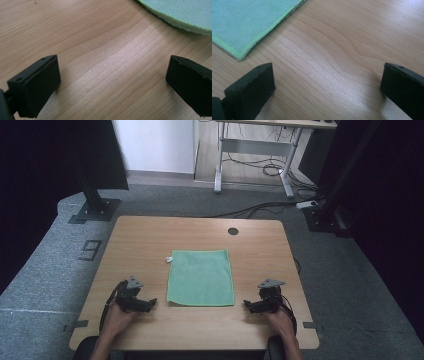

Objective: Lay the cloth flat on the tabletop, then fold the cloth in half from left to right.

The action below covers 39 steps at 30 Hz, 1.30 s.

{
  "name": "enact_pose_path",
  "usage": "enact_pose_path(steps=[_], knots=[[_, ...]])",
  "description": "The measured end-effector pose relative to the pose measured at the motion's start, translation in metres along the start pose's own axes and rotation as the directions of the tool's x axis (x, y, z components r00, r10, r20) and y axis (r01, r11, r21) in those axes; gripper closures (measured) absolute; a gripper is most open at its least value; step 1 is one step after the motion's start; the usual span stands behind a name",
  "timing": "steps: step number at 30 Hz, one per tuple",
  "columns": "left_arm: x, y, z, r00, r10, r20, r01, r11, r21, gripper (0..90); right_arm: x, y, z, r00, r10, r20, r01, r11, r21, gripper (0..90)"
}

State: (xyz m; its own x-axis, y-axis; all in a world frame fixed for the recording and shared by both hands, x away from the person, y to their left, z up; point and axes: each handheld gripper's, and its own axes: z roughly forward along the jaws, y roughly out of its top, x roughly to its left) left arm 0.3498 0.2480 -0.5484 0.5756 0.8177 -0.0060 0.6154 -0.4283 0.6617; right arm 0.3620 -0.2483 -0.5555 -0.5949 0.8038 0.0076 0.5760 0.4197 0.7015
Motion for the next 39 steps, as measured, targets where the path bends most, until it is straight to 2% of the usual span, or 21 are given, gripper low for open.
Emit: enact_pose_path(steps=[3,21,25,27,29,33,34,35,39], knots=[[-0.001,0.0,0.0,0.9998,0.016,0.013,-0.016,0.9999,0.002,0.0,0.0,-0.001,0.001,0.9999,0.011,0.011,-0.011,1.0,-0.021,0.0],[-0.001,0.0,0.0,0.9998,0.013,0.012,-0.013,0.9999,0.003,0.0,0.0,-0.001,0.001,0.9997,0.017,0.016,-0.016,1.0,-0.021,0.0],[-0.001,0.0,0.0,0.9998,0.013,0.012,-0.013,0.9999,0.003,0.0,0.002,0.002,0.0,0.9983,0.042,0.039,-0.043,0.999,0.012,0.0],[-0.001,0.0,0.0,0.9998,0.013,0.012,-0.013,0.9999,0.003,0.0,0.005,0.004,0.0,0.9981,0.044,0.043,-0.044,0.999,0.009,0.0],[-0.001,0.0,0.0,0.9998,0.013,0.012,-0.013,0.9999,0.003,0.0,0.021,0.013,0.001,0.9994,0.033,-0.008,-0.033,0.999,-0.006,0.0],[-0.001,0.0,0.0,0.9999,0.011,0.01,-0.011,0.9999,0.003,0.0,0.04,0.025,0.005,0.9995,0.0,-0.03,0.0,1.0,-0.018,0.0],[-0.001,0.0,0.0,0.9999,0.01,0.01,-0.01,0.9999,0.003,0.0,0.048,0.031,0.008,0.9995,-0.019,-0.027,0.018,1.0,-0.022,0.0],[-0.001,0.0,0.0,0.9999,0.01,0.01,-0.01,0.9999,0.002,0.0,0.05,0.033,0.01,0.9993,-0.024,-0.027,0.023,1.0,-0.019,0.0],[-0.002,0.0,0.001,0.9999,0.008,0.007,-0.008,1.0,0.002,0.0,0.049,0.037,0.017,0.9998,-0.015,0.015,0.015,1.0,0.0,0.0]])
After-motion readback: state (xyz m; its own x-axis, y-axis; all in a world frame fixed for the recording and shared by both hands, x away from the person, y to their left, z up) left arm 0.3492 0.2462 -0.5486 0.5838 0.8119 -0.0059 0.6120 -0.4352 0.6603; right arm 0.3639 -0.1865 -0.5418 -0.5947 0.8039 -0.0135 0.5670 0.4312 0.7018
